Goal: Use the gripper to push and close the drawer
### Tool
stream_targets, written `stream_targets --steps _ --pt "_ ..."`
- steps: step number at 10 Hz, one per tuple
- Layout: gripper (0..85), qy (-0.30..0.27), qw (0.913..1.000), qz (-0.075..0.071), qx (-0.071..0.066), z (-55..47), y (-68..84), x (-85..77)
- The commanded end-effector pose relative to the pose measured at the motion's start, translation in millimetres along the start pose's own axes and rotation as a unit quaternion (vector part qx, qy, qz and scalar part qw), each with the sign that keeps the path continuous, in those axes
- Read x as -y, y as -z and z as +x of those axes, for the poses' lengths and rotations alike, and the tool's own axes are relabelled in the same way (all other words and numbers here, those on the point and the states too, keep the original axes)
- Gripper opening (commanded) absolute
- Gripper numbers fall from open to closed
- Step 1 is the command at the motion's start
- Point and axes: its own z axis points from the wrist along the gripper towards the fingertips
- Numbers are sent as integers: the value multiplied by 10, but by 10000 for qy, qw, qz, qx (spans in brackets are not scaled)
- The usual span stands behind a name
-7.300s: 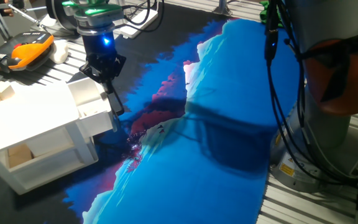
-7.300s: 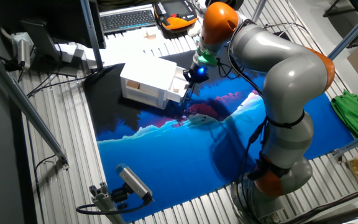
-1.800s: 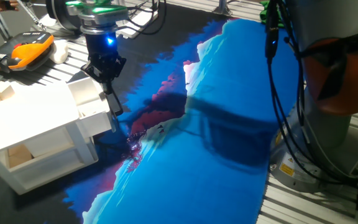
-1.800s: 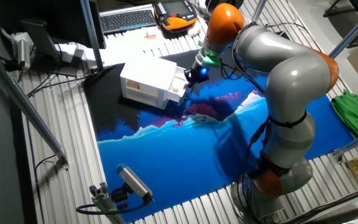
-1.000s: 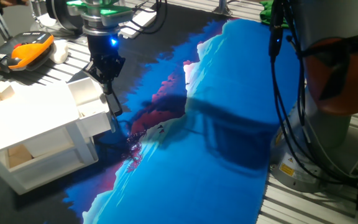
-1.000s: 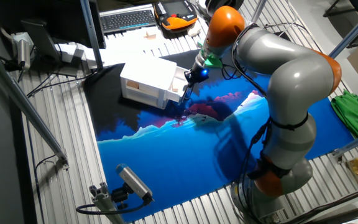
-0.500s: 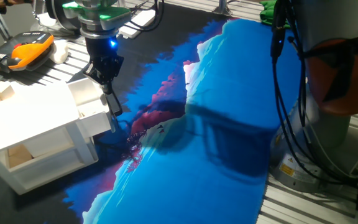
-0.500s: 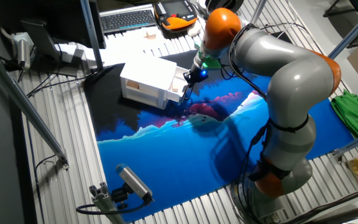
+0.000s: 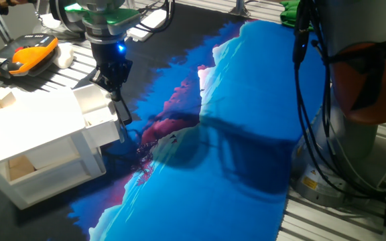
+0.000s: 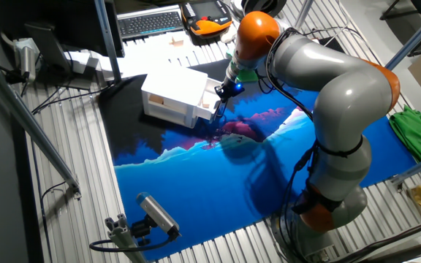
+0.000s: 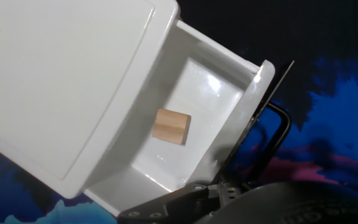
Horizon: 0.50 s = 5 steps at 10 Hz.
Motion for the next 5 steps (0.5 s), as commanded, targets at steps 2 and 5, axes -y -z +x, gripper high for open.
stream_targets --steps 2,5 --pt "0 10 10000 -9 -24 0 0 1" --pt "0 150 9998 62 -118 0 0 1"
